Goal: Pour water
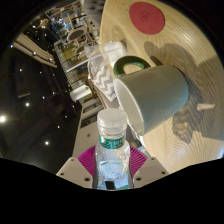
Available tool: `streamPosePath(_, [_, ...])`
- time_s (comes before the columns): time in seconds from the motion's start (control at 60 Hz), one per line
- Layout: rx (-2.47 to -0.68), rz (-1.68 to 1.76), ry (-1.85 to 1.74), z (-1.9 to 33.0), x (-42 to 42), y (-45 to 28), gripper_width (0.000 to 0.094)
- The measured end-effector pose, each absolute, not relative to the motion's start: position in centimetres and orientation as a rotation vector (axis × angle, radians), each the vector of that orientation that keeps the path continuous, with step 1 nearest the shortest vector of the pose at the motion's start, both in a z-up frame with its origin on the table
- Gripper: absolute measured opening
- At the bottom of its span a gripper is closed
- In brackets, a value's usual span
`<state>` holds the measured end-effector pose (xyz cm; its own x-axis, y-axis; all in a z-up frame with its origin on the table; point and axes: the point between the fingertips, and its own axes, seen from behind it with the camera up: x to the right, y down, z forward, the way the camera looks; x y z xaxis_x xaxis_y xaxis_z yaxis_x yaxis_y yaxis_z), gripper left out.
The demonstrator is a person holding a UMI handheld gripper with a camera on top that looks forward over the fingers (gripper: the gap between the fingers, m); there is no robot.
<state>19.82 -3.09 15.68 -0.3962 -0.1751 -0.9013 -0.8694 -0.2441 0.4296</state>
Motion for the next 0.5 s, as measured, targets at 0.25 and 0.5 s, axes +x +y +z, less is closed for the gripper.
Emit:
streamPosePath(0.25, [-1.696, 1.156, 0.891, 19.8, 21.9, -7.0, 0.0397])
streamPosePath(0.5, [-1.785, 0.361, 0.405, 21.8, 32.9, -4.5, 0.0405])
